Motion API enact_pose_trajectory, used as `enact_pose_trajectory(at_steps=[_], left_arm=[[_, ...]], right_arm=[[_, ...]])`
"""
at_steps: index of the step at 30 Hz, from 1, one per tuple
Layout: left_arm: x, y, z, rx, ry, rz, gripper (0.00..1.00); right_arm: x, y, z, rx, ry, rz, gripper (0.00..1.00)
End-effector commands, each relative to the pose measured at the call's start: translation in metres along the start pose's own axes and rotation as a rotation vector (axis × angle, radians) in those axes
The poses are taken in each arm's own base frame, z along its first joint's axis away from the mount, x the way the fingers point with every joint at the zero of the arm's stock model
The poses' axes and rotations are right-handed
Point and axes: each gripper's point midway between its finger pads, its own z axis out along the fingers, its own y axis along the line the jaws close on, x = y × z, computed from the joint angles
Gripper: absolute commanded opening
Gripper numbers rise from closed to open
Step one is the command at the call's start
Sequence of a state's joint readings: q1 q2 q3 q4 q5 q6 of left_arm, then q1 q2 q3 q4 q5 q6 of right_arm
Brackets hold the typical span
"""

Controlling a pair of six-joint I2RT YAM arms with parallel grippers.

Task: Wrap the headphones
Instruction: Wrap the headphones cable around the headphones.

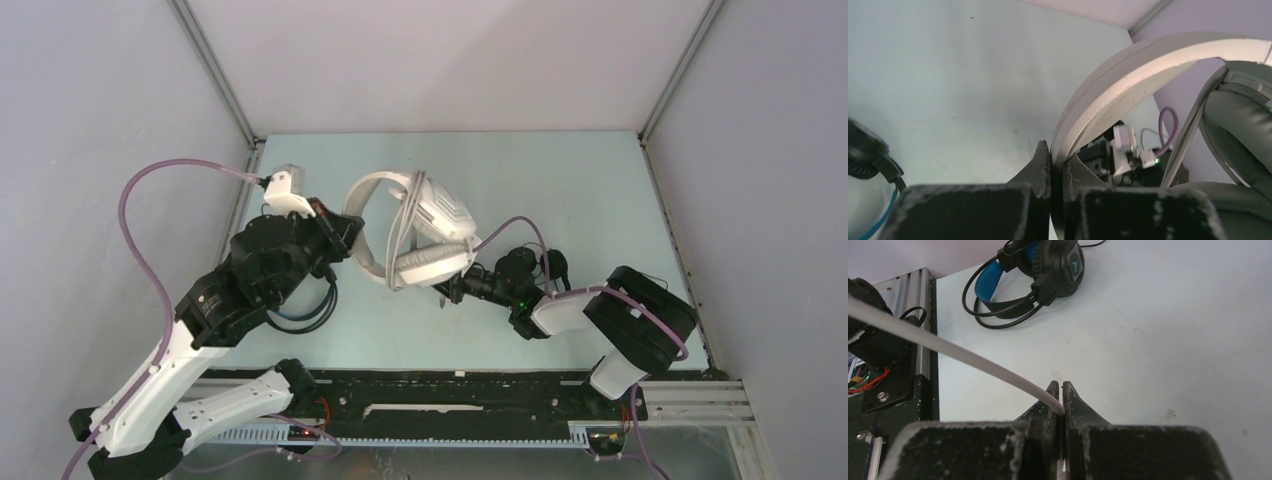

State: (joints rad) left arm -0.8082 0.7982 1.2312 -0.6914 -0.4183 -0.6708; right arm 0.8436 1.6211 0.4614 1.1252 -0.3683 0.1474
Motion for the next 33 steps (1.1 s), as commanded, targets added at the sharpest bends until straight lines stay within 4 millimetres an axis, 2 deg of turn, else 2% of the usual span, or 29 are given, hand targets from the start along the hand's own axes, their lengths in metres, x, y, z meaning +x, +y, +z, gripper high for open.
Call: enact_pose_trajectory(at_steps=[1, 5, 13, 20, 26, 33], left_arm=[[-0.020, -0.058, -0.019, 0.331, -0.051, 0.080, 0.00], [-0.007, -0.057, -0.020, 0.356, 0.002, 0.183, 0.00], [0.024, -0.027, -0.003, 0.275, 0.109, 0.439, 0.00], [0.031, -0.002, 0.008, 0.196, 0.109, 0.596, 0.00], [0.049, 0.012, 0.019, 0.201, 0.134, 0.745, 0.00], [0.064, 0.022, 0.028, 0.214, 0.148, 0.859, 0.00]], right_arm=[[-0.010, -0.018, -0.012, 0.055, 0.004, 0.032, 0.00], [-0.022, -0.028, -0.022, 0.055, 0.005, 0.053, 0.00], [-0.039, -0.032, -0.035, 0.024, 0.116, 0.114, 0.00], [-0.068, -0.032, -0.054, 0.022, 0.136, 0.165, 0.00], [-0.079, -0.017, -0.064, -0.013, 0.218, 0.205, 0.00], [-0.091, 0.013, -0.082, -0.086, 0.293, 0.283, 0.00]])
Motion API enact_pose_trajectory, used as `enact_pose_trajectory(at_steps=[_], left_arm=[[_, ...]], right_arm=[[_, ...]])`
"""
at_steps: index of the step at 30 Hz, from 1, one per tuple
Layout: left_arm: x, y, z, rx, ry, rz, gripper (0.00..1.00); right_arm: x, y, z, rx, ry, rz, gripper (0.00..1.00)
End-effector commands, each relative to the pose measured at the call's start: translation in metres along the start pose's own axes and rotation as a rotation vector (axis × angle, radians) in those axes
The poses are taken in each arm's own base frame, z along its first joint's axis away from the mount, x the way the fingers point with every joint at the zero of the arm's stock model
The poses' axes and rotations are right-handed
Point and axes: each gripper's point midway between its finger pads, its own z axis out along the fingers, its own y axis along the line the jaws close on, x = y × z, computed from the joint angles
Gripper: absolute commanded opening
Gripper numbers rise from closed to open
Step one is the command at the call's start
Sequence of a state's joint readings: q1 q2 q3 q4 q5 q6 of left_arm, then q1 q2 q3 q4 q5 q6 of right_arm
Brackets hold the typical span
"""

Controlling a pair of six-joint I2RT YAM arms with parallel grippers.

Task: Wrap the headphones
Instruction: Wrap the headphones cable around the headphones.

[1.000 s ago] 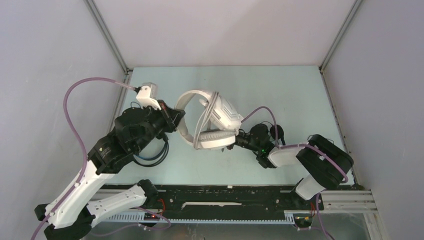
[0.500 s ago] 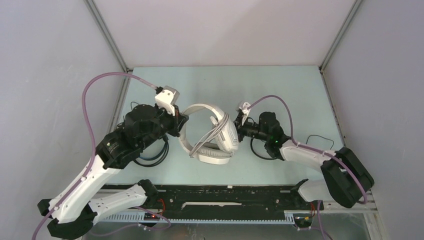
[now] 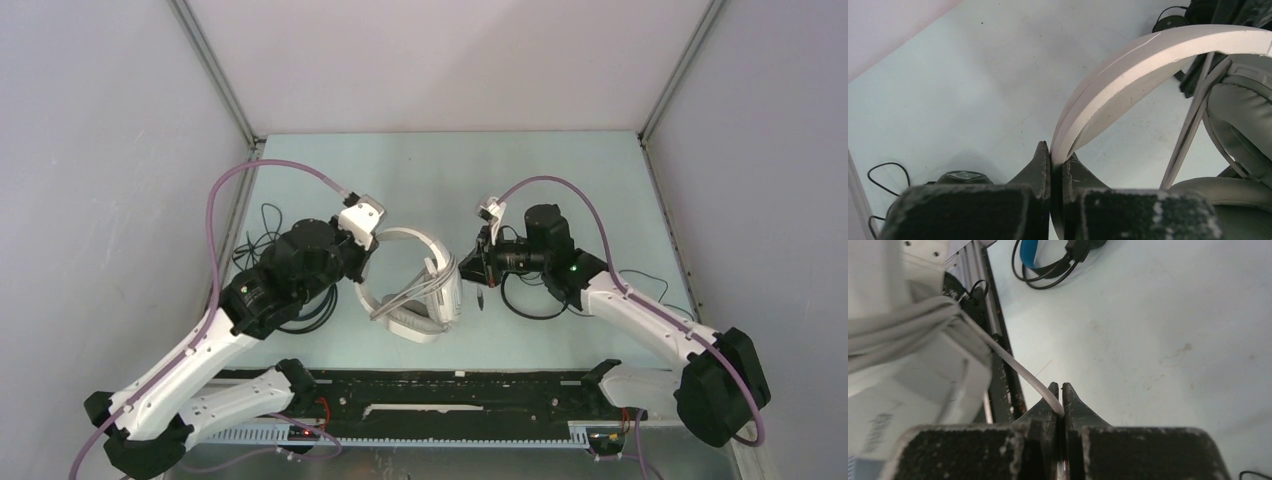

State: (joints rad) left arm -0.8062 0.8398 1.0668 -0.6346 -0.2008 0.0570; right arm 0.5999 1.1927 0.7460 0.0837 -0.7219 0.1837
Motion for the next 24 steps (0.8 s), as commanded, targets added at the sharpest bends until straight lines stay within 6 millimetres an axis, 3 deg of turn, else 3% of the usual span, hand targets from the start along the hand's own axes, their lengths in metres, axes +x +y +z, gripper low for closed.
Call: enact_pose_trajectory(at_steps=[1, 8, 16, 21, 24], left_arm=[[-0.001, 0.004, 0.001, 0.005, -0.044, 0.126, 0.00], [0.015, 0.015, 0.016, -0.062, 0.034, 0.282, 0.00], [0.008, 0.025, 0.020, -0.136, -0.040, 0.347, 0.00], [0.005, 0.024, 0.022, -0.124, -0.110, 0.516, 0.00], [-0.001, 0.033, 0.025, -0.190, -0.149, 0.601, 0.00]], right_arm=[[-0.014, 0.023, -0.020, -0.030, 0.039, 0.053, 0.00], [-0.016, 0.057, -0.036, -0.101, 0.092, 0.118, 0.00], [-0.024, 0.077, -0.044, -0.153, 0.093, 0.171, 0.00], [-0.029, 0.085, -0.044, -0.199, 0.089, 0.201, 0.00], [-0.029, 0.092, -0.043, -0.251, 0.106, 0.237, 0.00]])
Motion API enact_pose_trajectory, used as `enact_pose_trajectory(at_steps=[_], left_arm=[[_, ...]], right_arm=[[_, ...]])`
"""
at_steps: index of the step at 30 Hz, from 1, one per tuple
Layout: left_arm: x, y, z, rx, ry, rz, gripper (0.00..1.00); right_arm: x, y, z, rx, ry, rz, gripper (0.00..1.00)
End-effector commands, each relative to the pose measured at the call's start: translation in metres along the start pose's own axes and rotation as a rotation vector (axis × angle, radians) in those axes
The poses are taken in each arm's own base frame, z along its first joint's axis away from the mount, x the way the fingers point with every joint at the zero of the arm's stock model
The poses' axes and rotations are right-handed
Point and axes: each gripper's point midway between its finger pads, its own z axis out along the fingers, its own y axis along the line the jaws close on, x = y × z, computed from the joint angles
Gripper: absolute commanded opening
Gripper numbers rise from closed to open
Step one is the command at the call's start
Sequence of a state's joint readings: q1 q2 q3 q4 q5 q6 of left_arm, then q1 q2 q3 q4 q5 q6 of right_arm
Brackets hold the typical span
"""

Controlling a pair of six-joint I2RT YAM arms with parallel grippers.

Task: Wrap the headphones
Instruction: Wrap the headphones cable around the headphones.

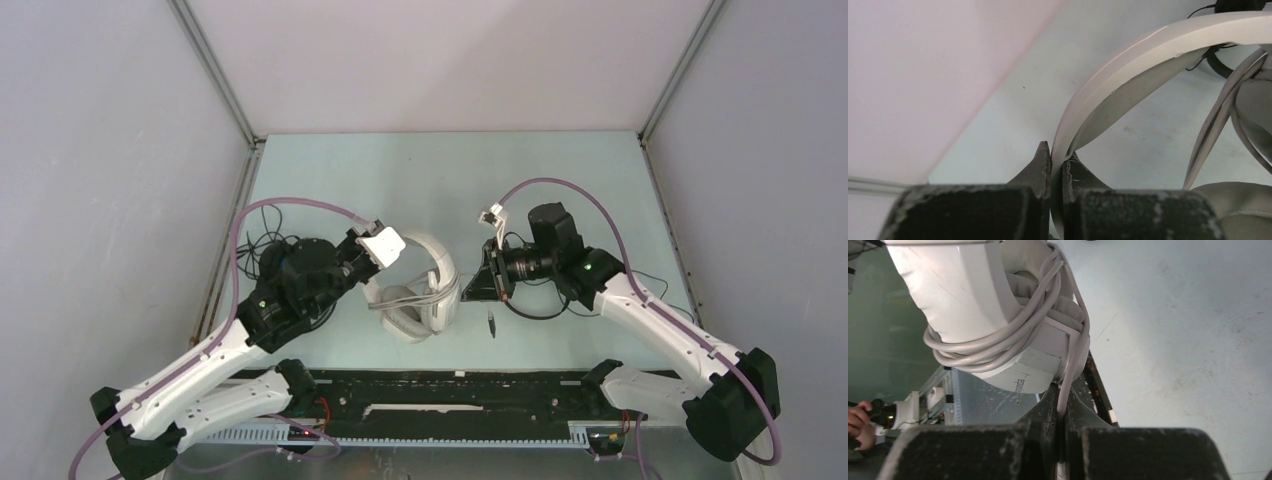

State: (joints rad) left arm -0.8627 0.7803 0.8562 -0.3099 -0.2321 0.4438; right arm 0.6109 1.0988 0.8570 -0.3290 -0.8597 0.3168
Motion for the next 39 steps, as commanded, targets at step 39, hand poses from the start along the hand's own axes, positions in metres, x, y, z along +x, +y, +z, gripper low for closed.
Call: enact_pose_trajectory(at_steps=[39], left_arm=[[0.039, 0.084, 0.004, -0.618, 0.176, -0.046, 0.00]], right_arm=[[-0.123, 0.091, -0.026, -0.310, -0.329, 0.235, 0.05]])
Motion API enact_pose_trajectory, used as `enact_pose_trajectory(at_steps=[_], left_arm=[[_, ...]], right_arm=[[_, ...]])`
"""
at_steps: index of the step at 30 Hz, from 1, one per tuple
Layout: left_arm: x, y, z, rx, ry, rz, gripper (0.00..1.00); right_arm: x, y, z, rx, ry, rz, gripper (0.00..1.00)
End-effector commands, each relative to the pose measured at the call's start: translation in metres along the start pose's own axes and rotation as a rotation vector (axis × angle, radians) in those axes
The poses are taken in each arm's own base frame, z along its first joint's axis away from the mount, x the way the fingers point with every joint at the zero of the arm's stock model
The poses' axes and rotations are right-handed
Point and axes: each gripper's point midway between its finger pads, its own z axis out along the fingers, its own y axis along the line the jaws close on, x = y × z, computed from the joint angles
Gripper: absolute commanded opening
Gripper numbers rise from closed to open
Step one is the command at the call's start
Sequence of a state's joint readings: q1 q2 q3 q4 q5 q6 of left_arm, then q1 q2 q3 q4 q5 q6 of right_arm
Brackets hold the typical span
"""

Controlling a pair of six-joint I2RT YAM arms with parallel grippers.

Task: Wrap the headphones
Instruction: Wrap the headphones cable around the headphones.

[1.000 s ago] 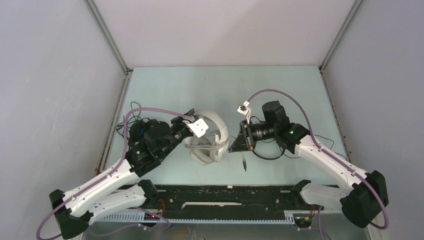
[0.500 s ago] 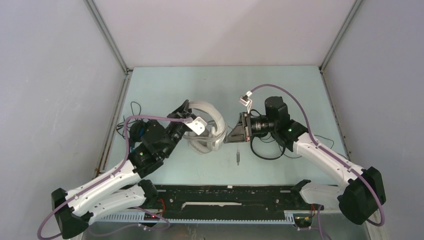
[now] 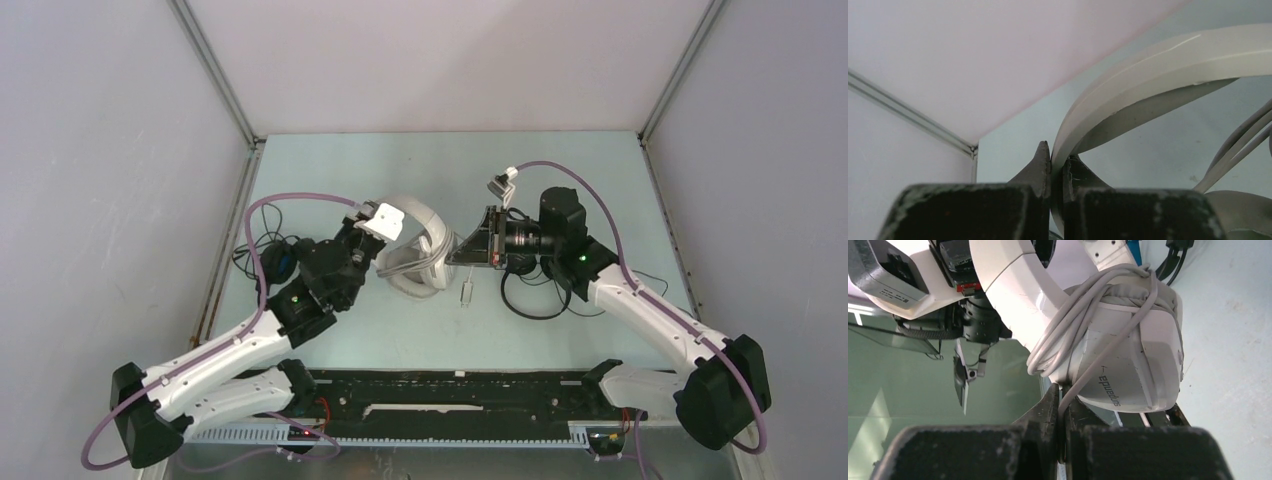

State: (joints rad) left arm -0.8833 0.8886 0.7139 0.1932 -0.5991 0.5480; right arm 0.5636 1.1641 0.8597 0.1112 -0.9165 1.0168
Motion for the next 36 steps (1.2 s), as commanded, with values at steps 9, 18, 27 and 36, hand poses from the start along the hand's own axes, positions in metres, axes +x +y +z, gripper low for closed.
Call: enact_pose_trajectory(at_steps=[9, 18, 27, 36], left_arm=[[0.039, 0.027, -0.003, -0.235, 0.274, -0.189, 0.00], [0.041, 0.028, -0.001, -0.273, 0.254, -0.234, 0.00], [0.034, 0.028, -0.001, -0.286, 0.240, -0.398, 0.00], [0.028, 0.019, 0.002, -0.263, 0.237, -0.508, 0.00]], right_arm=[[-0.031, 0.078, 0.002, -0.182, -0.134, -0.136, 0.03], [-0.030, 0.092, -0.011, -0.210, -0.140, -0.127, 0.00], [-0.038, 0.101, -0.021, -0.225, -0.185, -0.149, 0.01], [-0.042, 0.110, -0.012, -0.259, -0.194, -0.171, 0.06]])
